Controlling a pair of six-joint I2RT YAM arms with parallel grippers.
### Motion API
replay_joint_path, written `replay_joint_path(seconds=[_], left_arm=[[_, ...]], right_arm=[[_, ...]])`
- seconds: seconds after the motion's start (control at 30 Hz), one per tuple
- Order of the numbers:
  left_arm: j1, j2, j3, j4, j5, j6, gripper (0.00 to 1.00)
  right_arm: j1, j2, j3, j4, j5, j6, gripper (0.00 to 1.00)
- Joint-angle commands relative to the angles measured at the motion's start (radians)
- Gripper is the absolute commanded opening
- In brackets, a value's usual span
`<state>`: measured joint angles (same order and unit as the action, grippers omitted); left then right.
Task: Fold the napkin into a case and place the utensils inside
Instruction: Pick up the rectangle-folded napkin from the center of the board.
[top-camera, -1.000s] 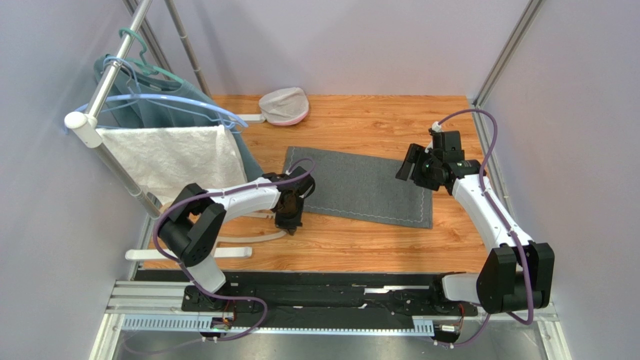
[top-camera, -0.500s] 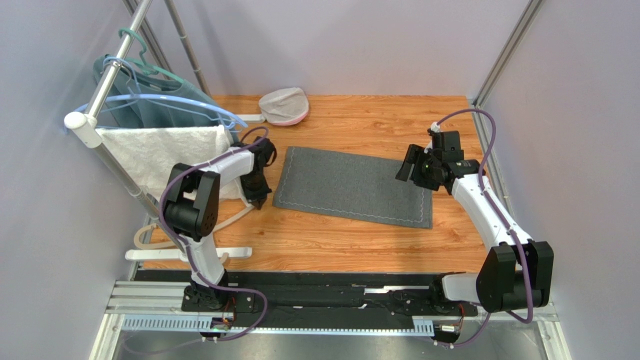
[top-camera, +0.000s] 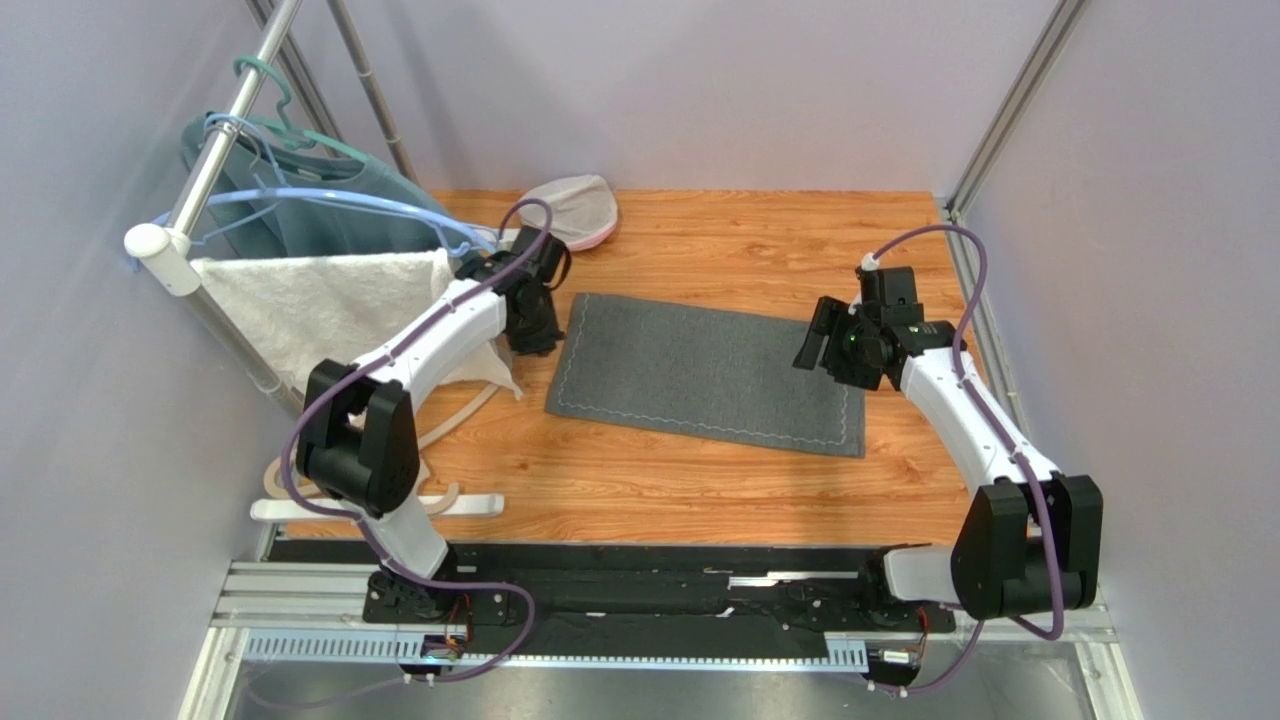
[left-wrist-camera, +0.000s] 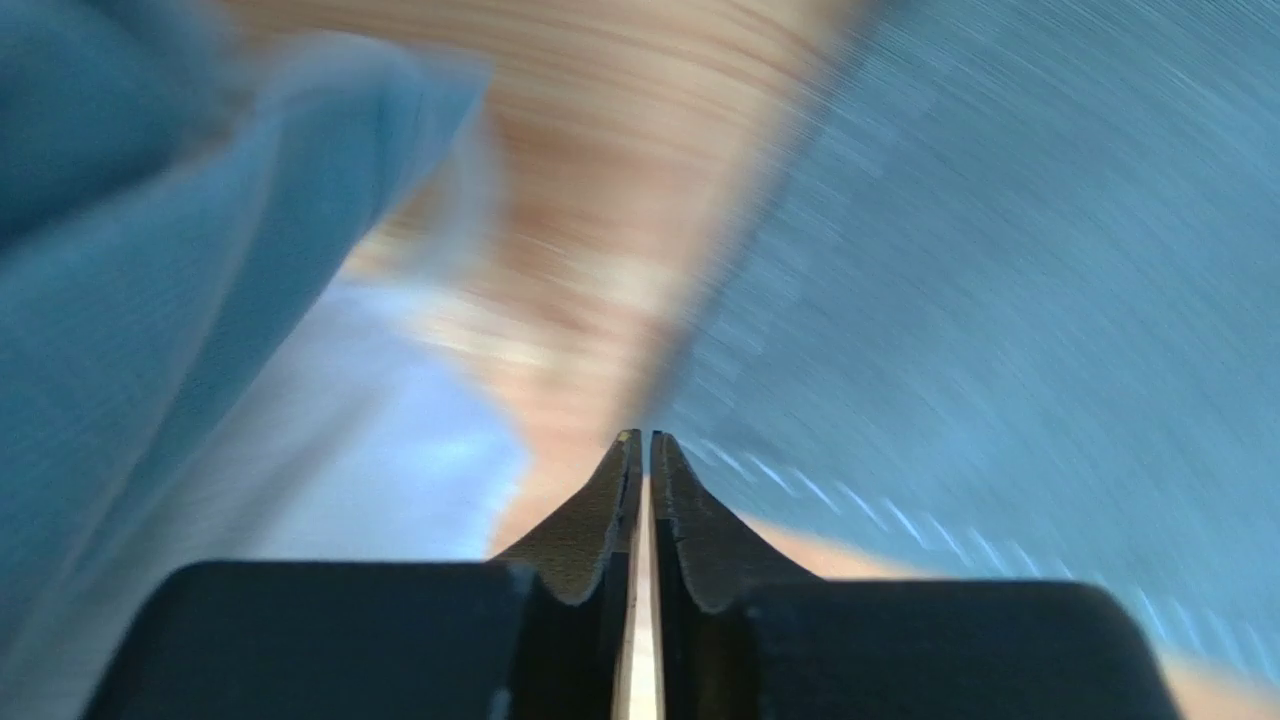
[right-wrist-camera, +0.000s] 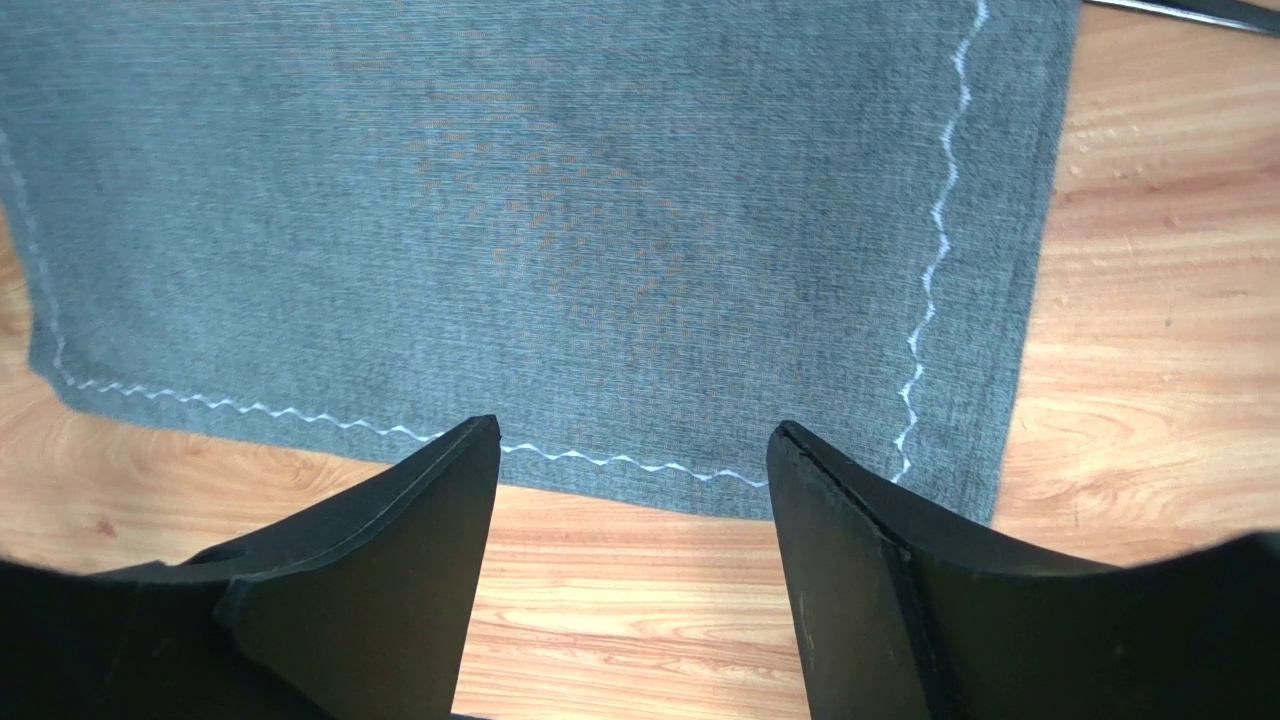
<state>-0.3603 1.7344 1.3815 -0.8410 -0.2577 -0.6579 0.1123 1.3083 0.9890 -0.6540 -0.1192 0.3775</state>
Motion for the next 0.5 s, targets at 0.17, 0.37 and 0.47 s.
replay_joint_path(seconds=[0.17, 0.37, 0.47], left_arm=[[-0.141, 0.126, 0.083, 0.284, 0.437, 0.061, 0.04], [-0.143, 0.246, 0.094, 0.243, 0.39, 0.04, 0.02], [-0.143, 0.257, 0.025, 0.227, 0.354, 0.008, 0.01]], right_arm=[[-0.014, 0.21, 0.112, 0.007, 0.087, 0.073, 0.67], [-0.01, 0.302, 0.12, 0.011, 0.105, 0.089, 0.56], [-0.003, 0.327, 0.073, 0.033, 0.084, 0.09, 0.54]])
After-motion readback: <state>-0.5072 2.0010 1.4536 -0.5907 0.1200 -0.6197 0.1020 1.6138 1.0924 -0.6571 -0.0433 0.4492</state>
